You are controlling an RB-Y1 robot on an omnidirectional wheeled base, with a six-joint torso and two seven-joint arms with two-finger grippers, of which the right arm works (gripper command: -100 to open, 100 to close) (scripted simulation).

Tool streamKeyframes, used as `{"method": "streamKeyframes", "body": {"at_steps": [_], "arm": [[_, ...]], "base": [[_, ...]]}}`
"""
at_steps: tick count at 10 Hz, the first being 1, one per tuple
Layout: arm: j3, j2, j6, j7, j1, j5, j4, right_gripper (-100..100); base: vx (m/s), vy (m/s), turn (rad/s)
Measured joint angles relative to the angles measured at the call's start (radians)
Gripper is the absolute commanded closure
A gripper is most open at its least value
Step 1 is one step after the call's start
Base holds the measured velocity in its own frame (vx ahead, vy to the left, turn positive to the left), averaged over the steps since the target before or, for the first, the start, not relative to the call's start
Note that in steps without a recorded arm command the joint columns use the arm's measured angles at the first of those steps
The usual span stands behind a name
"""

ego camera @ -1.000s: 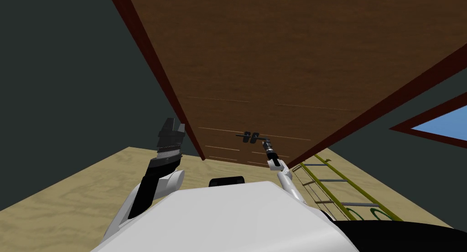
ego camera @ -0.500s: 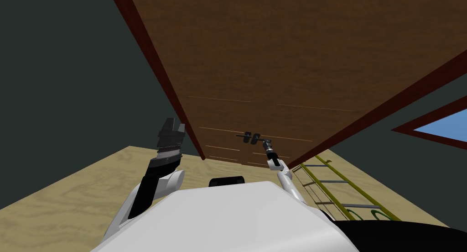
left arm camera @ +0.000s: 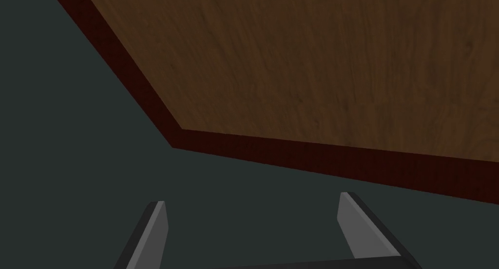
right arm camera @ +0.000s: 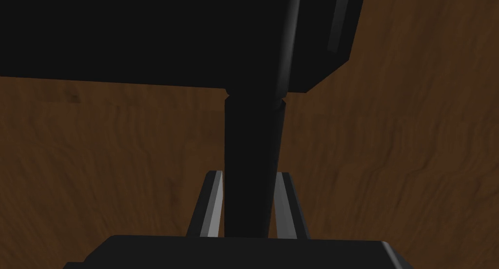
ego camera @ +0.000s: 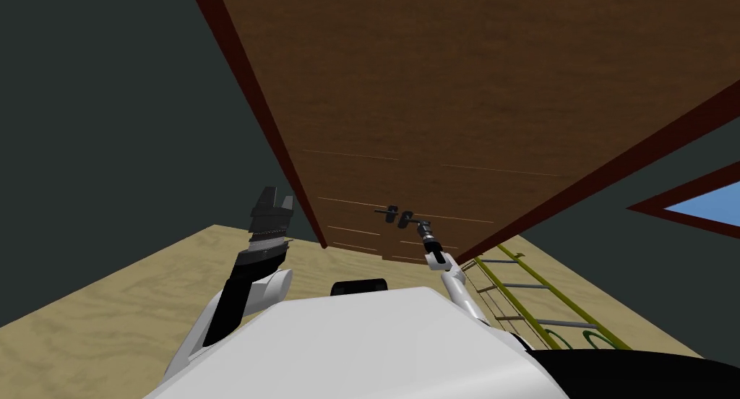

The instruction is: Pull the door open

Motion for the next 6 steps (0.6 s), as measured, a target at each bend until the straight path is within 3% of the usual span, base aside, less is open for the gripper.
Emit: {"method": "streamKeyframes", "body": {"at_steps": [4,6], "arm": [[0.047,-0.034,-0.015,-0.062,0.04,0.016,-0.024,100],[0.071,-0.054,-0.027,-0.093,0.039,0.025,-0.028,100]], "base": [[-0.205,-0.082,0.141],[-0.221,-0.063,0.135]]}}
